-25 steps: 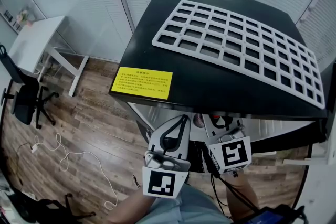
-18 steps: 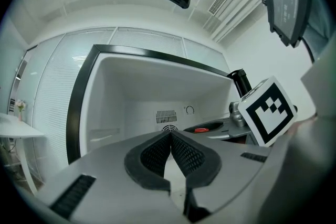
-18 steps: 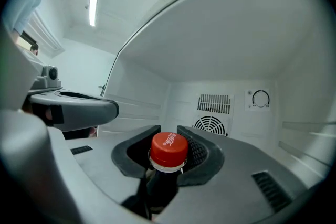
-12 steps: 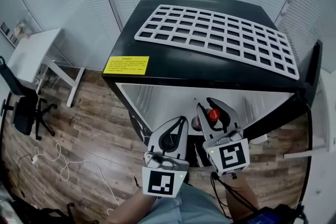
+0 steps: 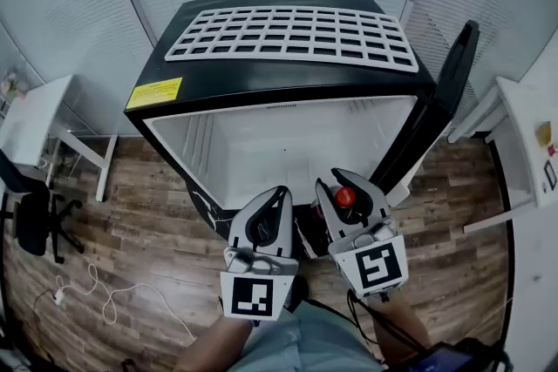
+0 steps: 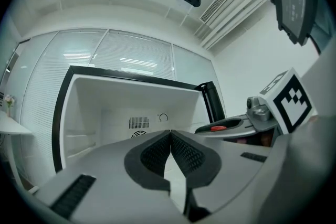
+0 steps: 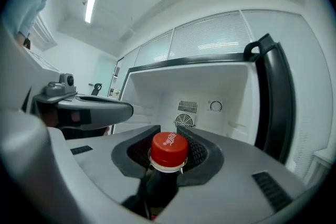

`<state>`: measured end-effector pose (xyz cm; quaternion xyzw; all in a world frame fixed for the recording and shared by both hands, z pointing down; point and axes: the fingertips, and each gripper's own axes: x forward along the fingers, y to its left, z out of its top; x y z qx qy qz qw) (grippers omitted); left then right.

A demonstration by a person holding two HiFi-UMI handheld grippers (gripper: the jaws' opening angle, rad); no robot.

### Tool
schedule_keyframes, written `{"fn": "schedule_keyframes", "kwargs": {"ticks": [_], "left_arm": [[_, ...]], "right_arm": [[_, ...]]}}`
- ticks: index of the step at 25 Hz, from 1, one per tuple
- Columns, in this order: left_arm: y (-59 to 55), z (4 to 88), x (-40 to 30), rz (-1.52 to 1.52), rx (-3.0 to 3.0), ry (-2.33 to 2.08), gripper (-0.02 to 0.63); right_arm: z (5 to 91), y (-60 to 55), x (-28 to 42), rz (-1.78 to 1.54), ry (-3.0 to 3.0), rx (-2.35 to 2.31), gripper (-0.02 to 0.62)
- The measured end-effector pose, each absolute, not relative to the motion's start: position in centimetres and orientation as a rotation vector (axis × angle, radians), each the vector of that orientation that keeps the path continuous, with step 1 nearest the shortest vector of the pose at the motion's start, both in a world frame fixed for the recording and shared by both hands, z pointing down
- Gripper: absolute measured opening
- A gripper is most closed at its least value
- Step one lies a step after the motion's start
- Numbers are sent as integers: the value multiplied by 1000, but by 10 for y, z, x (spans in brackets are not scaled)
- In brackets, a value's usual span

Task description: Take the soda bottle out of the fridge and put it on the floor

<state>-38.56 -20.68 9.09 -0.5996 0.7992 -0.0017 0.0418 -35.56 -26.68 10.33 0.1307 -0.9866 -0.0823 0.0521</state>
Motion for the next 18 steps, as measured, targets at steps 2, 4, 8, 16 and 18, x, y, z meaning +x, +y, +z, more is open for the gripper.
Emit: {"fn": "schedule_keyframes", "kwargs": {"ticks": [2,4,8,16,18], "left_arm": [[-207,89,-378,7,-1842,2436,17],[-208,88,-369,18,-1861,2420,17],[-212,84,-345,14,-1932,2361,17],[-232,83,-315,29,-2127,2174,17],[-232,81,-308,41,-2182,2117,17]], "right_arm": [[103,-266,-338,-254,-2994,431,109],[104,-266,-322,-266,-2984,463,110],[104,-264,-292,-252,-2968,546,110],[103,-267,-237,-225,-2890,861,109],[104,-266,-227,-211,-2861,946,109]]}}
